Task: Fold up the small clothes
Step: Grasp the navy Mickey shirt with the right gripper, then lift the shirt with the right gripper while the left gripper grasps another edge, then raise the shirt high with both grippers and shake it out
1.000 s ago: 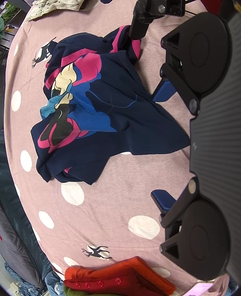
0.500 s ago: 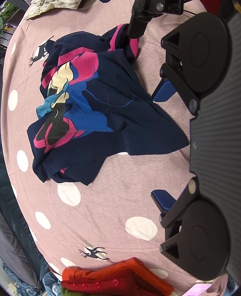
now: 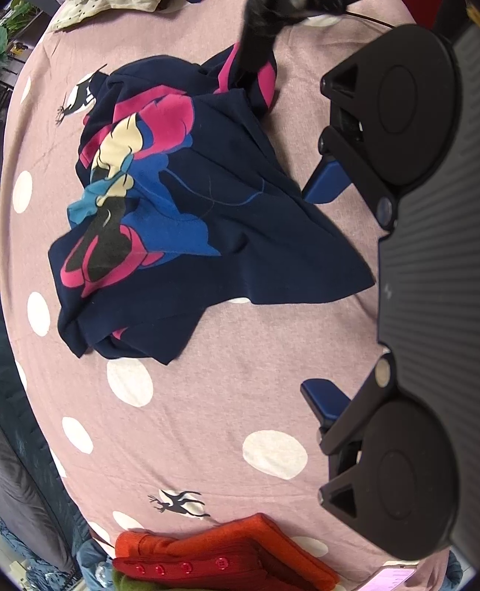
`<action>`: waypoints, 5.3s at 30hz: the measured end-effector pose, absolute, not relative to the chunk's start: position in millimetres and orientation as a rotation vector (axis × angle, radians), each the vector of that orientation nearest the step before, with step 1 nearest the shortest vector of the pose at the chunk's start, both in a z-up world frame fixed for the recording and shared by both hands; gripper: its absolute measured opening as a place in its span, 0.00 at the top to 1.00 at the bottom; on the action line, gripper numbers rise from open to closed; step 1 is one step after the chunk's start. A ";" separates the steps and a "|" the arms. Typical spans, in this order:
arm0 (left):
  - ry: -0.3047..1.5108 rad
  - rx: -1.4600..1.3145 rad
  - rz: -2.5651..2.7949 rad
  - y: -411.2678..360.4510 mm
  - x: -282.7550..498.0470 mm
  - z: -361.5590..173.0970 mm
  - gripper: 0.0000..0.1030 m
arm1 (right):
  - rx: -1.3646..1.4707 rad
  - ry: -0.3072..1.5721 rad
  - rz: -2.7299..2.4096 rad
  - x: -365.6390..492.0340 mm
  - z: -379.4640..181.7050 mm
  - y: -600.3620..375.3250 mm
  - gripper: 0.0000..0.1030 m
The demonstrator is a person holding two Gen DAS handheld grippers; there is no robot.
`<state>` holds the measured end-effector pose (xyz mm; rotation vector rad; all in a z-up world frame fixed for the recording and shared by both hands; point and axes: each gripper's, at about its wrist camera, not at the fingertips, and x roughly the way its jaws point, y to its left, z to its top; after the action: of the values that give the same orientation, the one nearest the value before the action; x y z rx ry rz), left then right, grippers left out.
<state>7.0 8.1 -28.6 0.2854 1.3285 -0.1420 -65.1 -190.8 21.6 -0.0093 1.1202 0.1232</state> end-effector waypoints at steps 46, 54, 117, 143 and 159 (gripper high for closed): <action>1.250 0.140 -0.009 64.5 56.8 -49.0 0.00 | 0.140 0.951 0.086 -62.6 59.9 -280.1 0.91; 1.193 0.217 -0.186 -2.5 75.4 -33.8 0.00 | 0.201 1.315 0.073 -168.7 5.3 -303.2 0.97; 1.184 0.124 -0.618 -150.7 142.3 40.2 0.98 | 0.325 0.950 0.285 -195.4 58.7 -326.4 0.92; 1.116 0.326 -0.726 -147.8 114.1 70.0 0.17 | 0.097 0.723 0.435 -175.2 176.9 -280.3 0.92; 0.796 -0.128 -0.283 -79.8 177.3 134.1 0.68 | 0.175 0.601 0.220 -186.6 193.9 -301.1 0.93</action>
<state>177.3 -79.8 134.1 -0.1281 0.7961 -0.2827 -186.6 -301.1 193.9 0.1749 0.6011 0.2201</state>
